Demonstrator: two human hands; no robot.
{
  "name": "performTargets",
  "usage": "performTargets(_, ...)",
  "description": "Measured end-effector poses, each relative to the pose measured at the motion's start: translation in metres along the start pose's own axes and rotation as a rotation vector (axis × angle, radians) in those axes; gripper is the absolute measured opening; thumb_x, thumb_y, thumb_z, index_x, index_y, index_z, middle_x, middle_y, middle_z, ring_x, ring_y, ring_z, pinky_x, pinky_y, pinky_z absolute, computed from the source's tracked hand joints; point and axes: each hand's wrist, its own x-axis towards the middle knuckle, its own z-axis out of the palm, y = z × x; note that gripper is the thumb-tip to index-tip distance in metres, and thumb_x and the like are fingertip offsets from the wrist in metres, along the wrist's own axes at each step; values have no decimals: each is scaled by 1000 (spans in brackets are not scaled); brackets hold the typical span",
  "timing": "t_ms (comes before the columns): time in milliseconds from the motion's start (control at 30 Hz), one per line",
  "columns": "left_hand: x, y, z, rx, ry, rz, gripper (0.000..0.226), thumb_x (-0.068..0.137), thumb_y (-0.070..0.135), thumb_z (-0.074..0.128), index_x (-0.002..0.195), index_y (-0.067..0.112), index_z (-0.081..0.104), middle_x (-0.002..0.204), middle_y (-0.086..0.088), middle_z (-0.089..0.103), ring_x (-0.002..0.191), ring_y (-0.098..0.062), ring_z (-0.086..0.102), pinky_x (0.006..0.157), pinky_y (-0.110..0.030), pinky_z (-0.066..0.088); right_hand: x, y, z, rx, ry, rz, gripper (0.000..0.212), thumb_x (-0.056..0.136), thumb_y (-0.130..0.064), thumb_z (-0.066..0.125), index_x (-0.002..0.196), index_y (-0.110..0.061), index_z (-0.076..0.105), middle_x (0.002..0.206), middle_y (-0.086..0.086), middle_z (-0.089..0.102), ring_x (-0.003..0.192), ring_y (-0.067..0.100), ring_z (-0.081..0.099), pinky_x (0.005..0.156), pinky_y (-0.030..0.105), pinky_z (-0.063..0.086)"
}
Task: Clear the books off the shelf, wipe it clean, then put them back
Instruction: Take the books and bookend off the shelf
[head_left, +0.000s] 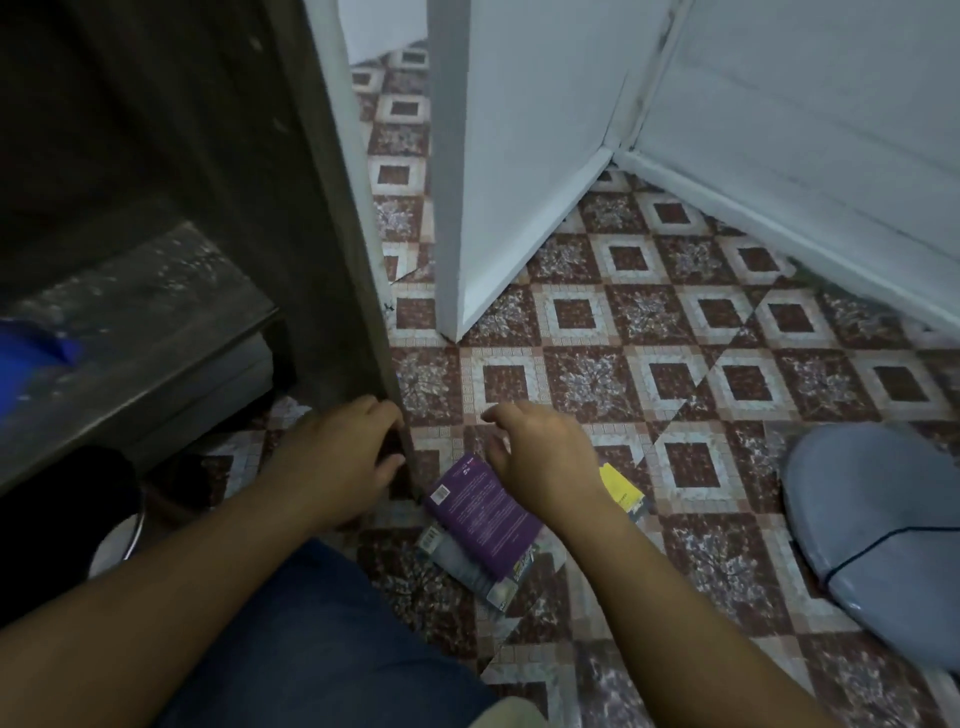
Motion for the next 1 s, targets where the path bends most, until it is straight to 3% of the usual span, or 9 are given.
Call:
performTargets(233, -74, -36, -53, 43, 221, -103, 28, 89, 45, 56, 114, 32, 53, 109, 10, 55, 101, -13, 55, 82, -30, 43, -6, -98, -71, -12, 88, -229, 26, 88, -29, 54, 111, -21, 63, 103, 3, 64, 94, 28, 60, 76, 38, 48)
performTargets(400, -143, -79, -87, 212, 387, -362, 35, 89, 45, 54, 117, 25, 51, 117, 2, 54, 111, -22, 51, 89, -38, 37, -3, -188, -94, -90, 81, -411, 24, 84, -28, 55, 106, -23, 65, 97, 1, 63, 90, 25, 61, 76, 38, 50)
performTargets(567, -212, -131, -109, 219, 526, -573, 38, 81, 43, 66, 112, 23, 58, 109, -2, 58, 108, -27, 52, 86, -40, 41, 3, -278, -98, -121, 67, -596, 23, 88, -31, 54, 108, -23, 61, 101, -2, 61, 96, 21, 58, 83, 34, 44)
performTargets(700, -269, -172, -122, 279, 662, -768, 42, 68, 34, 78, 101, 14, 64, 98, -10, 58, 96, -35, 52, 75, -44, 46, 7, -351, -95, -64, 46, -732, 27, 86, -27, 57, 112, -23, 63, 106, 1, 63, 101, 25, 59, 84, 37, 44)
performTargets(833, -315, -204, -128, 302, 718, -972, 48, 66, 29, 80, 103, 5, 62, 107, -20, 56, 100, -40, 48, 76, -48, 46, 14, -413, -83, -110, 2, -865, 29, 89, -29, 53, 117, -24, 60, 114, 1, 59, 108, 25, 55, 86, 36, 44)
performTargets(1000, -344, -229, -129, 305, 803, -1064, 54, 67, 23, 80, 113, 2, 58, 124, -24, 49, 115, -42, 41, 88, -54, 43, 22, -469, -68, -146, -6, -990, 33, 88, -26, 54, 121, -22, 58, 118, 3, 54, 112, 26, 53, 88, 38, 45)
